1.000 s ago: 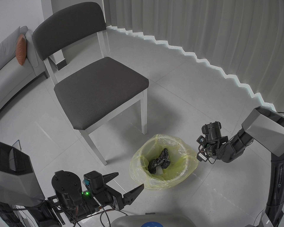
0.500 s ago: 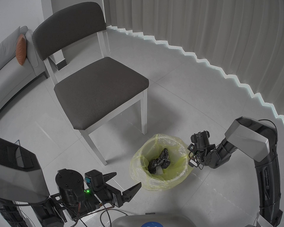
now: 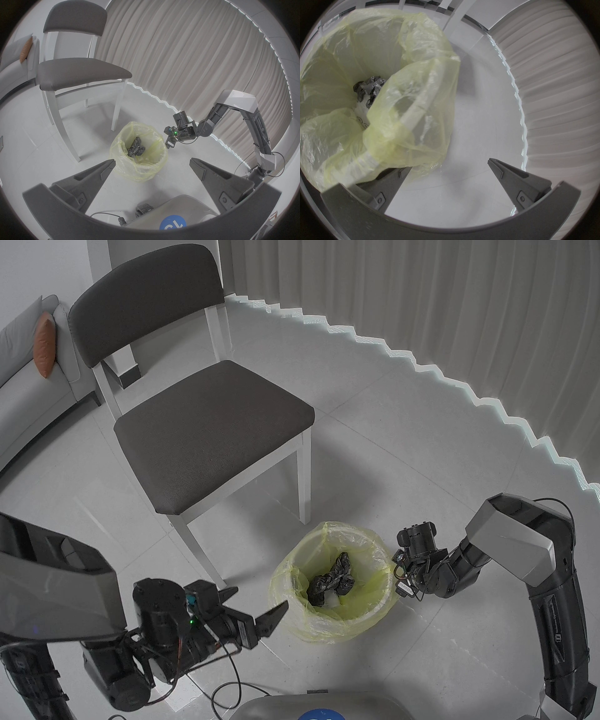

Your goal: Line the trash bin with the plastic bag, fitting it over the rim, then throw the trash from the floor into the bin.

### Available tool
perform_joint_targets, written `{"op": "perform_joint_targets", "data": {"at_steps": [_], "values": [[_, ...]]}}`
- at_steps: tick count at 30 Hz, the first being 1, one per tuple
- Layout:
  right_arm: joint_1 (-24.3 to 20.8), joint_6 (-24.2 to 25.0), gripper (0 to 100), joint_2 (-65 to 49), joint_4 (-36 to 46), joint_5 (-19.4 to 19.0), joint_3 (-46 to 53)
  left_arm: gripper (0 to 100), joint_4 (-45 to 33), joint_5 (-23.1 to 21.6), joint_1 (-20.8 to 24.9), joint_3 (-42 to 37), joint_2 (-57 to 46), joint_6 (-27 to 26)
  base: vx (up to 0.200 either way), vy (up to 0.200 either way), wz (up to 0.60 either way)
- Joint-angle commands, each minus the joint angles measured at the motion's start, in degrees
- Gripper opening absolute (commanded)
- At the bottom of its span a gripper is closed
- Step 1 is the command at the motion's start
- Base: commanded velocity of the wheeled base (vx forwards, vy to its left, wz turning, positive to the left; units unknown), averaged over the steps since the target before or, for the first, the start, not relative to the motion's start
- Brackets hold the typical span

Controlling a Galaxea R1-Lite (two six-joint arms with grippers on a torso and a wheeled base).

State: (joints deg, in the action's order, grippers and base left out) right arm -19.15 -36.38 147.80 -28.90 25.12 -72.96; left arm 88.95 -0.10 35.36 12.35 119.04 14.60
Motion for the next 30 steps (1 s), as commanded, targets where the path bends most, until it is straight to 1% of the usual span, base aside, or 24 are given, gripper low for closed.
{"op": "perform_joint_targets", "data": {"at_steps": [1,3,7,8,9,14,23,30], "values": [[1.8,0.1,100,-6.1,-0.4,0.0,5.1,100,-5.5,-0.2,-8.6,10.9,9.4,-5.5,0.000,0.000,0.00],[2.2,0.3,100,-8.6,-0.4,-0.1,6.8,100,-11.4,-0.2,-10.1,14.5,10.2,-6.2,0.000,0.000,0.00],[2.5,0.6,100,-13.8,-0.8,-0.4,10.6,100,-21.8,-0.2,-10.5,21.2,11.3,-6.2,0.000,0.000,0.00],[2.5,0.6,100,-13.8,-0.8,-0.4,10.6,100,-21.8,-0.2,-10.5,21.2,11.3,-6.2,0.000,0.000,0.00],[2.7,0.6,100,-16.3,-1.8,-0.5,12.5,100,-26.2,-0.2,-10.6,24.9,11.7,-6.3,0.000,0.000,0.00],[3.6,0.6,100,-21.0,-5.3,-0.8,17.2,100,-36.9,0.0,-10.5,35.1,14.6,-6.3,0.000,0.000,0.00],[5.4,0.3,100,-28.4,-12.8,-3.5,25.9,100,-44.9,0.8,-10.7,45.9,21.2,-6.7,0.000,0.000,0.00],[6.4,0.3,100,-31.8,-13.3,-4.6,28.5,100,-49.1,3.9,-11.5,51.9,25.3,-7.9,0.000,0.000,0.00]]}}
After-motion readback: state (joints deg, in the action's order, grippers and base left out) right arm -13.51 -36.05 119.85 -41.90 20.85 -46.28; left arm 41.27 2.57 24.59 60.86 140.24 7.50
